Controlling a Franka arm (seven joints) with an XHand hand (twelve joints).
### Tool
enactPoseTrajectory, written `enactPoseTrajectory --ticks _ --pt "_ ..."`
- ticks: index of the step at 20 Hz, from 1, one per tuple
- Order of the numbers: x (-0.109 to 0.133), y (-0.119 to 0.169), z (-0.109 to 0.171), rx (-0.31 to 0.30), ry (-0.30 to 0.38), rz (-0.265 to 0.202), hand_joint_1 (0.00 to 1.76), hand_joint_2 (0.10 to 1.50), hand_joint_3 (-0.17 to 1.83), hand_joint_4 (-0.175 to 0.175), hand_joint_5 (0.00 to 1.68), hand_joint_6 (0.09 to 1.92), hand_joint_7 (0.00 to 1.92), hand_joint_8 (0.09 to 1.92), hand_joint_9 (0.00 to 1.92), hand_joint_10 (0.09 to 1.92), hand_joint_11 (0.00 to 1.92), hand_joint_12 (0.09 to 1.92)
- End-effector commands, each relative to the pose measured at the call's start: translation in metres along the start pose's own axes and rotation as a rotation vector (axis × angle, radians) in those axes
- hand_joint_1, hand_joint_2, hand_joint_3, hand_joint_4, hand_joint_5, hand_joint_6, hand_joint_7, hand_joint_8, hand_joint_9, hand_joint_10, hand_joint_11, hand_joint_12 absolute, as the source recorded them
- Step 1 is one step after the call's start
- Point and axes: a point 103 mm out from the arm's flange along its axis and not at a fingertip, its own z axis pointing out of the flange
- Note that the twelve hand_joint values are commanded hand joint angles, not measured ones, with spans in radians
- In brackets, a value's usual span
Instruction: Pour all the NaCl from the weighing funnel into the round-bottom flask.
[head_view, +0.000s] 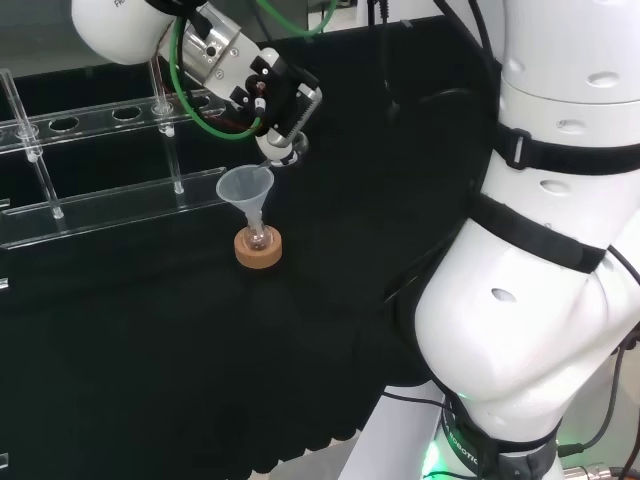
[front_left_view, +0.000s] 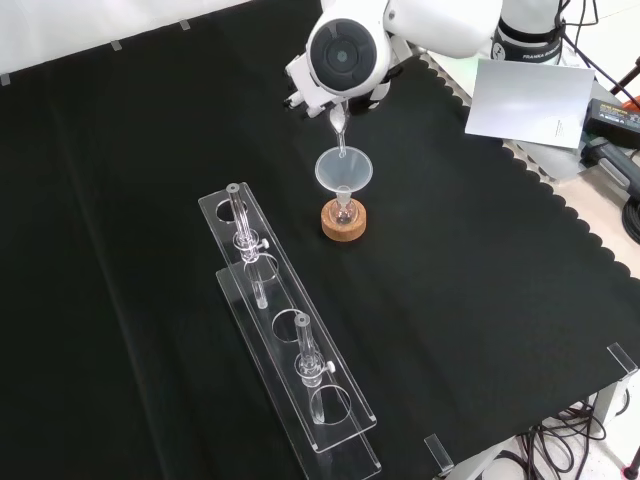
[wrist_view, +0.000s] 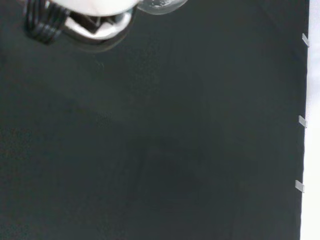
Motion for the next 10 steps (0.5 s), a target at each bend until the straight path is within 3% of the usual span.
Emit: enactPoseTrajectory --ticks 1,10 --pt "-0.0021 -0.0004 0.0002 0.016 -0.019 0.020 1.11 0.70 0.63 0.175 1.20 0.79 0.49 0.65 0.95 0.31 0.85 1.02" --pt "-0.0032 0.0030 0.0019 -0.002 -0.041 0.010 1.11 0.70 0.63 0.175 1.20 0.79 0.49 0.65 0.95 0.31 0.85 1.02"
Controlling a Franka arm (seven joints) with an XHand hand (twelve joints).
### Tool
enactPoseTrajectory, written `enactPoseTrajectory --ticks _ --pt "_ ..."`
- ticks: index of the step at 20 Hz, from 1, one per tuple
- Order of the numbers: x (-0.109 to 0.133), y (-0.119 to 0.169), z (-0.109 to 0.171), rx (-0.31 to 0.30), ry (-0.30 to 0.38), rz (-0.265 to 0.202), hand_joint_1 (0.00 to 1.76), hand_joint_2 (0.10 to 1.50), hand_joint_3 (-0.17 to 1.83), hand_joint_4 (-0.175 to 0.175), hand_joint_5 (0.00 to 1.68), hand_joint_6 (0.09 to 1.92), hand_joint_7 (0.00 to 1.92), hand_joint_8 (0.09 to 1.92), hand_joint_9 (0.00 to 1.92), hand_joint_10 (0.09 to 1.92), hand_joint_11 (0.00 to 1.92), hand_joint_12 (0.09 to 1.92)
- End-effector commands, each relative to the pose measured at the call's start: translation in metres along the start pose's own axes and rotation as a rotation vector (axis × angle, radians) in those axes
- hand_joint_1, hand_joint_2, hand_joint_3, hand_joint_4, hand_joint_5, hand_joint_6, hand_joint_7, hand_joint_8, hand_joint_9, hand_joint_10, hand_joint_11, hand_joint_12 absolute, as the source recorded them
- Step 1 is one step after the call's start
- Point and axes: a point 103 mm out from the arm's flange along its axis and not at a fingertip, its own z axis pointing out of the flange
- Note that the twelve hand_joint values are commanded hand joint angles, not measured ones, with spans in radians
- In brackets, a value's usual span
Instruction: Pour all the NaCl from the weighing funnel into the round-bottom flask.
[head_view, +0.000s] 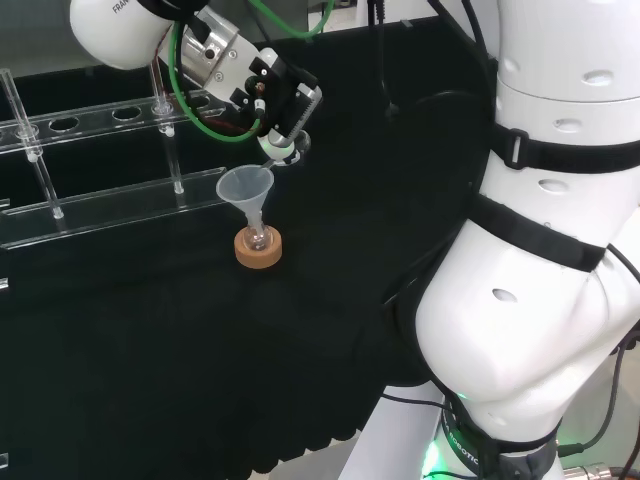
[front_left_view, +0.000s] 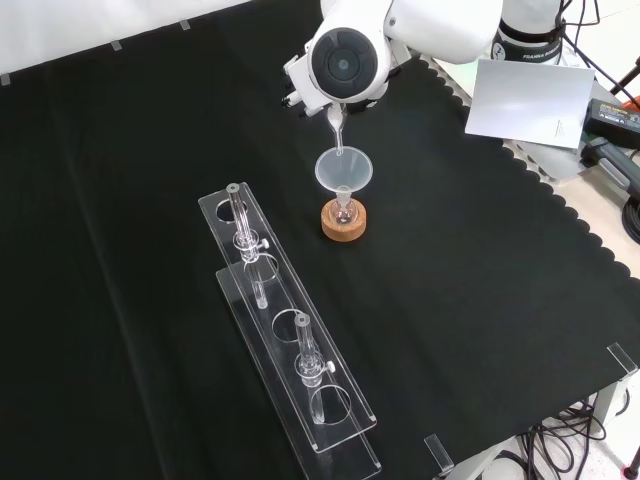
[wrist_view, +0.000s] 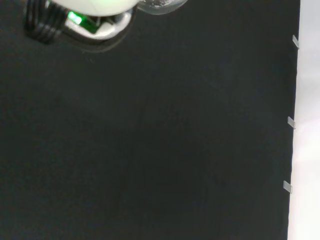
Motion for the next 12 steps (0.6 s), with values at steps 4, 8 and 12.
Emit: enactPoseTrajectory --ticks 4,8,12 --pt "0.0013 0.0007 -0.0016 0.008 -0.022 0.006 1.11 0.70 0.63 0.175 1.20 0.79 0.49 0.65 0.95 0.31 0.85 1.02" --pt "0.0012 -0.0001 -0.0030 0.009 -0.032 0.014 1.11 0.70 0.63 0.175 1.20 0.79 0.49 0.65 0.95 0.31 0.85 1.02" --pt "0.0029 -0.0018 -0.0062 0.015 -0.041 0.026 1.11 0.70 0.63 0.175 1.20 0.79 0.49 0.65 0.95 0.31 0.85 1.01"
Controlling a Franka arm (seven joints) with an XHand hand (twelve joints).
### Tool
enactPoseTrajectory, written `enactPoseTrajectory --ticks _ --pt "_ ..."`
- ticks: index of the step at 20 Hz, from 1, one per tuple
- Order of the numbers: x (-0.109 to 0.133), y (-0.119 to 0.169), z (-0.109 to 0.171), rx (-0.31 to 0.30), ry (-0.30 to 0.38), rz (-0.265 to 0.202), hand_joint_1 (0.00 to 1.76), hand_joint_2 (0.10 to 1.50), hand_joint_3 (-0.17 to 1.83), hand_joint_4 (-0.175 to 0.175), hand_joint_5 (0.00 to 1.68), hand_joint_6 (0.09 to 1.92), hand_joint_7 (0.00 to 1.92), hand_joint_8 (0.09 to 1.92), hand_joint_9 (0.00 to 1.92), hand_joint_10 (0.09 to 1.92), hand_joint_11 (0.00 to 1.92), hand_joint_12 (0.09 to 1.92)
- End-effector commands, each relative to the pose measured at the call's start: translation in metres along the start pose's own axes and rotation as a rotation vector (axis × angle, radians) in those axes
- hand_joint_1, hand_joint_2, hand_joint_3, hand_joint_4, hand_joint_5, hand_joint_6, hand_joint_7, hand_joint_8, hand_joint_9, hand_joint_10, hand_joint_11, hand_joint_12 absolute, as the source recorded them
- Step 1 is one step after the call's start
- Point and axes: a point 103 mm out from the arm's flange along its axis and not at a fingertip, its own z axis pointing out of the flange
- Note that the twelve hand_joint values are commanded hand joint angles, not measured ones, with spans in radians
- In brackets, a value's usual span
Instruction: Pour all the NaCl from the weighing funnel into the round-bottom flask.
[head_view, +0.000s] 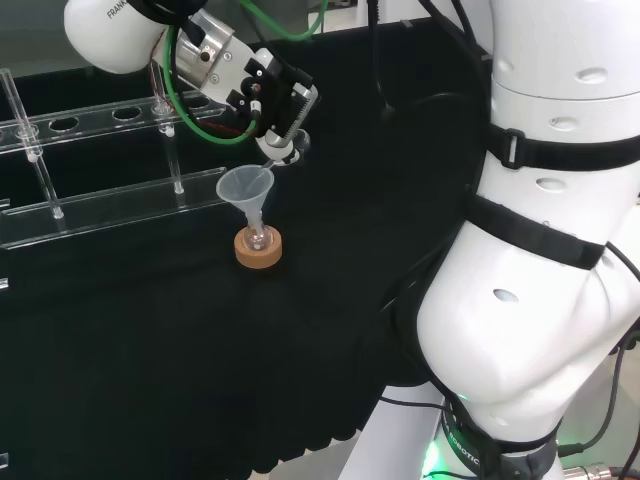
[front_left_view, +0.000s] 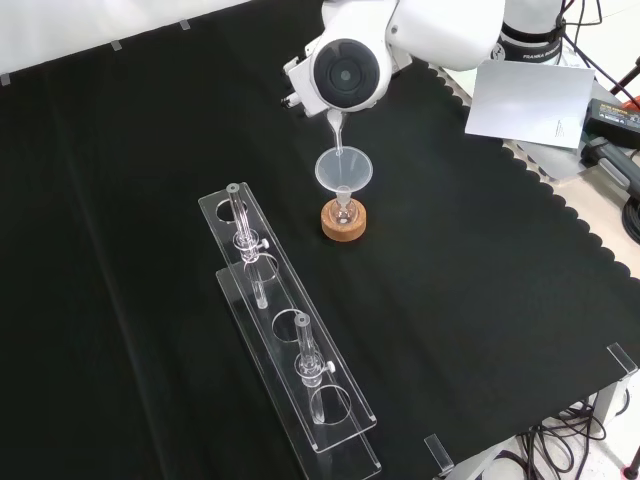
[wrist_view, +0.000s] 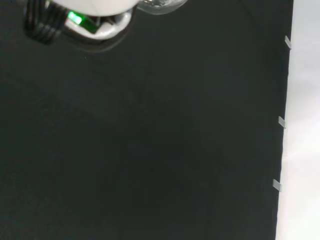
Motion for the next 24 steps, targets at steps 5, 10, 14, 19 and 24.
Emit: enactPoseTrajectory --ticks 5,10,14,19,24 --pt "0.000 -0.001 0.000 0.004 -0.018 0.012 1.11 0.69 0.63 0.175 1.20 0.79 0.49 0.65 0.95 0.31 0.85 1.01" --pt "0.000 -0.001 -0.004 0.009 -0.041 0.022 1.11 0.69 0.63 0.175 1.20 0.79 0.49 0.65 0.95 0.31 0.85 1.01" --pt "0.002 -0.001 -0.006 0.010 -0.050 0.019 1.11 0.69 0.63 0.175 1.20 0.79 0.49 0.65 0.95 0.31 0.85 1.01" --pt "0.000 0.001 -0.008 0.009 -0.074 0.020 1.11 0.69 0.63 0.175 1.20 0.79 0.49 0.65 0.95 0.31 0.85 1.01" --pt "0.004 -0.002 -0.014 0.012 -0.089 0.032 1.11 0.69 0.63 0.175 1.20 0.79 0.49 0.65 0.95 0.31 0.85 1.01"
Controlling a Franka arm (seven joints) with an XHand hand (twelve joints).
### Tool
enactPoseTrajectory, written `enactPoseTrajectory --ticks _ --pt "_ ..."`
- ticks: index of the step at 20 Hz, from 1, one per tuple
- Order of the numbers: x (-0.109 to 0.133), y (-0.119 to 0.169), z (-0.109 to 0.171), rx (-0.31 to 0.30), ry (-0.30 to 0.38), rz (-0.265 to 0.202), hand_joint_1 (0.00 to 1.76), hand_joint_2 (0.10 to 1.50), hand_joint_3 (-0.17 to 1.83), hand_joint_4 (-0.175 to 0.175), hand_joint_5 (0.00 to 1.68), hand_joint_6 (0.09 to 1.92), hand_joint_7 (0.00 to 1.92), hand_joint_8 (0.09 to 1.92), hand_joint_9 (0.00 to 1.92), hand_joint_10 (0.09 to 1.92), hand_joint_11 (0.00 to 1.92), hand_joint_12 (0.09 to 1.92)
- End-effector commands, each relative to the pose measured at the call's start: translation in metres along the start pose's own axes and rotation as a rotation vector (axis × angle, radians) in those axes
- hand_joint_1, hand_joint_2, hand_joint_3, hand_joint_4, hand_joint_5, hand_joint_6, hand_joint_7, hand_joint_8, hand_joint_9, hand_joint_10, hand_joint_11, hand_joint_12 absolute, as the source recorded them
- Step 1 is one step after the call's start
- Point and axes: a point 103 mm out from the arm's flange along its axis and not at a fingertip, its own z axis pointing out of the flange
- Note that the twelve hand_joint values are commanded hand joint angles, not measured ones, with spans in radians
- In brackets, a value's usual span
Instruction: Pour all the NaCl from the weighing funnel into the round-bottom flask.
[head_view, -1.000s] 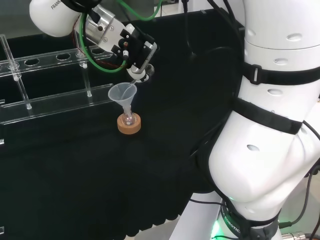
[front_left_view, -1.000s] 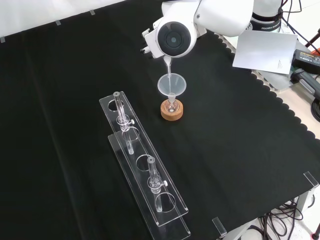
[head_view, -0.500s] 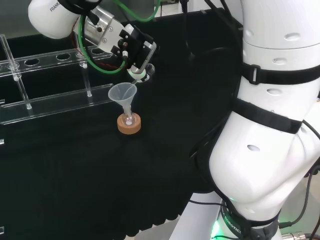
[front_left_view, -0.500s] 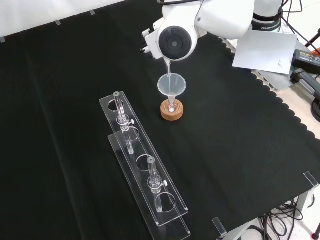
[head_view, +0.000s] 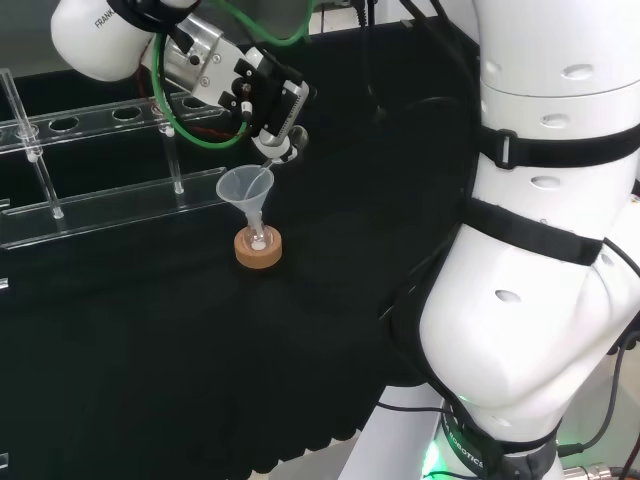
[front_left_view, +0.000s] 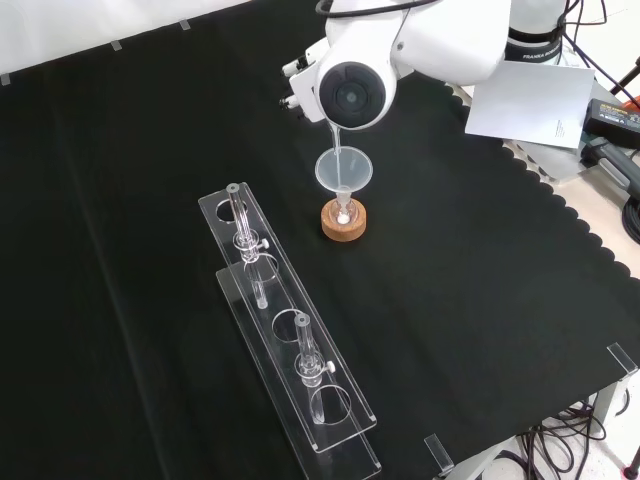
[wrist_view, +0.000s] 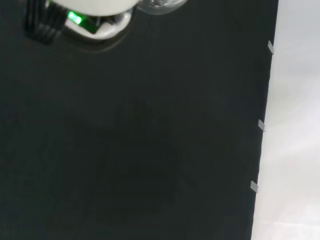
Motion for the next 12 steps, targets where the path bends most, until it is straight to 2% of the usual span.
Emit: enactPoseTrajectory --ticks 1,12 --pt "0.0024 -0.0013 -0.0042 0.005 -0.026 0.012 1.11 0.69 0.63 0.175 1.20 0.79 0.49 0.65 0.95 0.31 0.85 1.01" --pt "0.0068 -0.0025 -0.0099 -0.002 -0.056 0.017 1.11 0.69 0.64 0.175 1.20 0.79 0.50 0.65 0.95 0.31 0.85 1.01"
